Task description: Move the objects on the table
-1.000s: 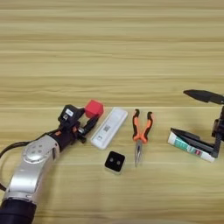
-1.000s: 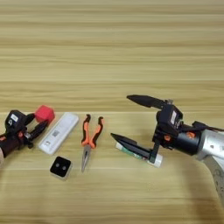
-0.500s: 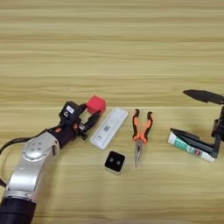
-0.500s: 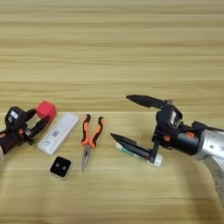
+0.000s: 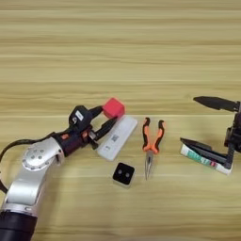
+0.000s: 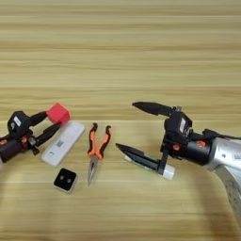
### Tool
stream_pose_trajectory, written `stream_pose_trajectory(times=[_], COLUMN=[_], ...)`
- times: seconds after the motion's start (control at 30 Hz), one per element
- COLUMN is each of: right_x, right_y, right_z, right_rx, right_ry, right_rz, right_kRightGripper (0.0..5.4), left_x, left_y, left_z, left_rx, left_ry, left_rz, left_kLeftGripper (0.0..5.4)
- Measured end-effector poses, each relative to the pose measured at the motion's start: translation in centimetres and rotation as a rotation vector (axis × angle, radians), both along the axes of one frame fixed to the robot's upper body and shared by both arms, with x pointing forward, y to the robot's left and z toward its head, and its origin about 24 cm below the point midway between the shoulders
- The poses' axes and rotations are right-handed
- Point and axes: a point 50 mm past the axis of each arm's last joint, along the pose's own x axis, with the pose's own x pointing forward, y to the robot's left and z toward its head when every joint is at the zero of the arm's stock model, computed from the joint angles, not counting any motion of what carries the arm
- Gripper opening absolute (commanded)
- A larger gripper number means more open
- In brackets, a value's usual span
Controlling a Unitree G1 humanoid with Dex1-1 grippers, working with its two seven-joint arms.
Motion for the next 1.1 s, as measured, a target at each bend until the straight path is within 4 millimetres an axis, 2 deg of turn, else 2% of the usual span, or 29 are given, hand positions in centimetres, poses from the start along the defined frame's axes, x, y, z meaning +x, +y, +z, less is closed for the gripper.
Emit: stream_pose_trajectory(times=[0.57,0.83,1.1], right_x=[0.0,-0.2,-0.6], right_y=[0.7,0.9,1.6], right_z=[0.8,0.8,0.6], right_rx=[-0.033,-0.053,-0.091], right_ry=[0.003,0.018,0.051], right_rz=[0.087,0.114,0.19], right_kRightGripper=[5.4,5.4,5.4], left_x=[-1.6,-1.8,-2.1], left_y=[-2.2,-2.9,-3.2], left_z=[2.6,3.5,3.6], left_rx=[-0.023,-0.02,0.014], left_ry=[-0.073,-0.093,-0.073], left_rz=[-0.38,-0.492,-0.59], left_kLeftGripper=[2.27,2.27,2.27])
